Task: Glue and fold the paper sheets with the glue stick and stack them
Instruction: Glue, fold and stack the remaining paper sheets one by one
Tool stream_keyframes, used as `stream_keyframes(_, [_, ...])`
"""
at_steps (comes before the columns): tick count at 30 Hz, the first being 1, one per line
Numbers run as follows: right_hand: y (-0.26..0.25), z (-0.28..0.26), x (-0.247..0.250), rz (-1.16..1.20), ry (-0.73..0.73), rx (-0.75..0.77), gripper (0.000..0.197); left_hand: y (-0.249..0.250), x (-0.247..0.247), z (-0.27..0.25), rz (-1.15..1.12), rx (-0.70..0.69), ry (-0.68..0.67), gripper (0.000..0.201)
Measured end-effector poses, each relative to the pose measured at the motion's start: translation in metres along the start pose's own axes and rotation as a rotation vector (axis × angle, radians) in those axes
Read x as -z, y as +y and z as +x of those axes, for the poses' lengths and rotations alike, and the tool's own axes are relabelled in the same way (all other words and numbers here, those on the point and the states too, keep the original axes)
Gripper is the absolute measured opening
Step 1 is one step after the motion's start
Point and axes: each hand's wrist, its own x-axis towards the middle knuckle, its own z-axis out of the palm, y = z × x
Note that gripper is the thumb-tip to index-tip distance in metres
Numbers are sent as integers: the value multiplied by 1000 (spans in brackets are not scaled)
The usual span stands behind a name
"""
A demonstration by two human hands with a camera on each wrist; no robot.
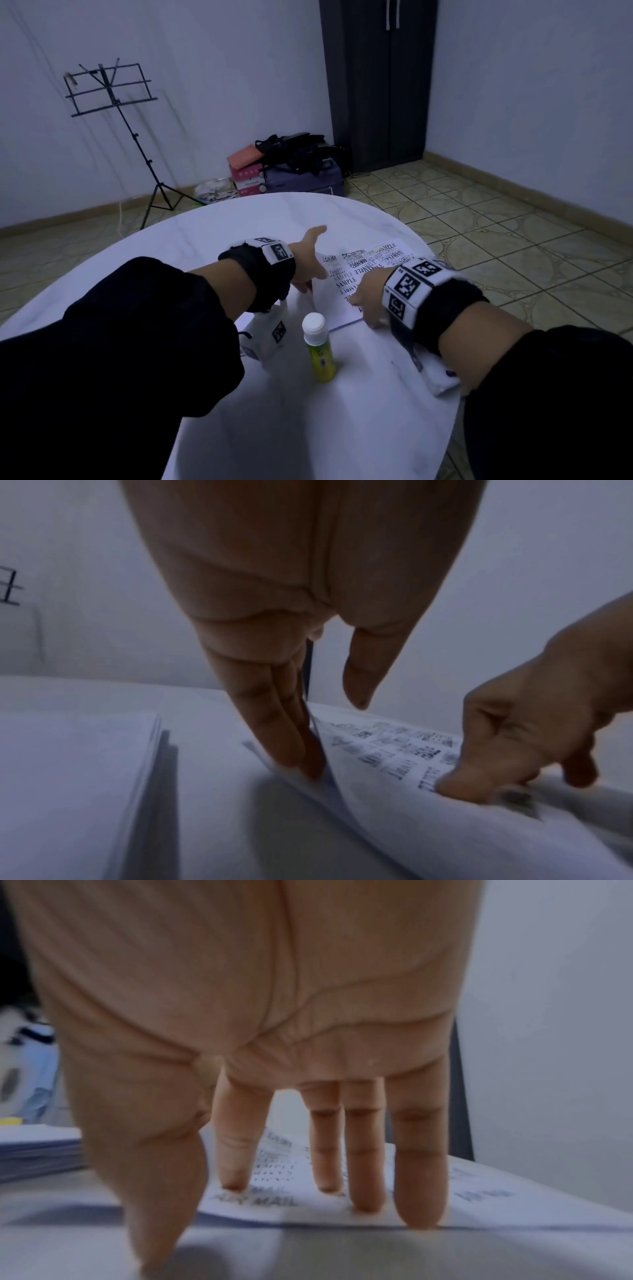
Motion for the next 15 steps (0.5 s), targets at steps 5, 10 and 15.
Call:
stream_keyframes(5, [6,-3,9,66,-8,-14,61,-1,-3,-8,-145,99,-227,24])
stream_keyframes(10, [4,3,4,78,18,-20,54,-6,-6,-6,-171,78,-115,25])
stream_keyframes(15, [1,7,4,78,3,-16,49,0,-1,-9,-341,90,-184,34])
